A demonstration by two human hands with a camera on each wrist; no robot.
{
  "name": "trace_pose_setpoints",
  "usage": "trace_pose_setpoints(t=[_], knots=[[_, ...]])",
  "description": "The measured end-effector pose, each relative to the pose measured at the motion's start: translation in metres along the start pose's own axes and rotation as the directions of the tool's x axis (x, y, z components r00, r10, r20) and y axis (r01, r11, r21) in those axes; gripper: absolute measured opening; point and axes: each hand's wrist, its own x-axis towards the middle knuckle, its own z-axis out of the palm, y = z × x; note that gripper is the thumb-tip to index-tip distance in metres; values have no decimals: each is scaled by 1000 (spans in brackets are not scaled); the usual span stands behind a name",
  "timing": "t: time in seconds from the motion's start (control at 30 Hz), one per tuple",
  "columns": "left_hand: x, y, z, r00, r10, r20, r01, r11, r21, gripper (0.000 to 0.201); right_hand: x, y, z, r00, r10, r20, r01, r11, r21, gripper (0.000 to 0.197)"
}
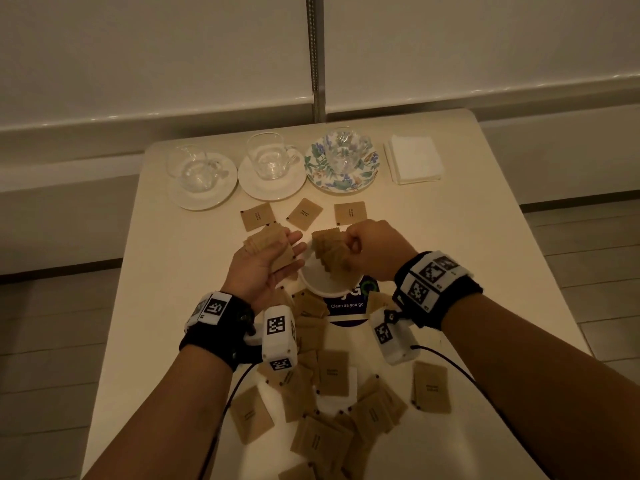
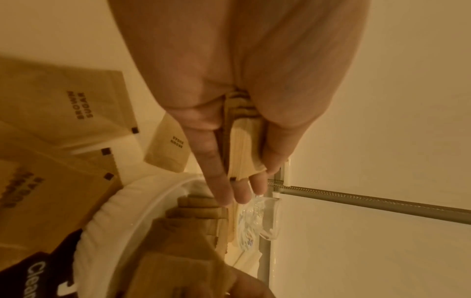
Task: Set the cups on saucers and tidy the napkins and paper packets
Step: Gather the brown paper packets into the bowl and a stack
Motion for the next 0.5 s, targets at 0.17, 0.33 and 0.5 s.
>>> trace_pose_setpoints(t=[0.17,0.33,0.5], knots=[[-1,1,3,999,12,35,-12,1000,-11,19,-1,-1,22,998,24,-53,-30,992,-119,17],[-2,0,7,999,9,48,-8,1000,-18,18,3,3,29,994,28,-104,-38,994,-101,24],[-4,1,9,999,10,54,-8,1000,-28,18,-2,5,38,987,-14,-158,-8,990,-140,31]])
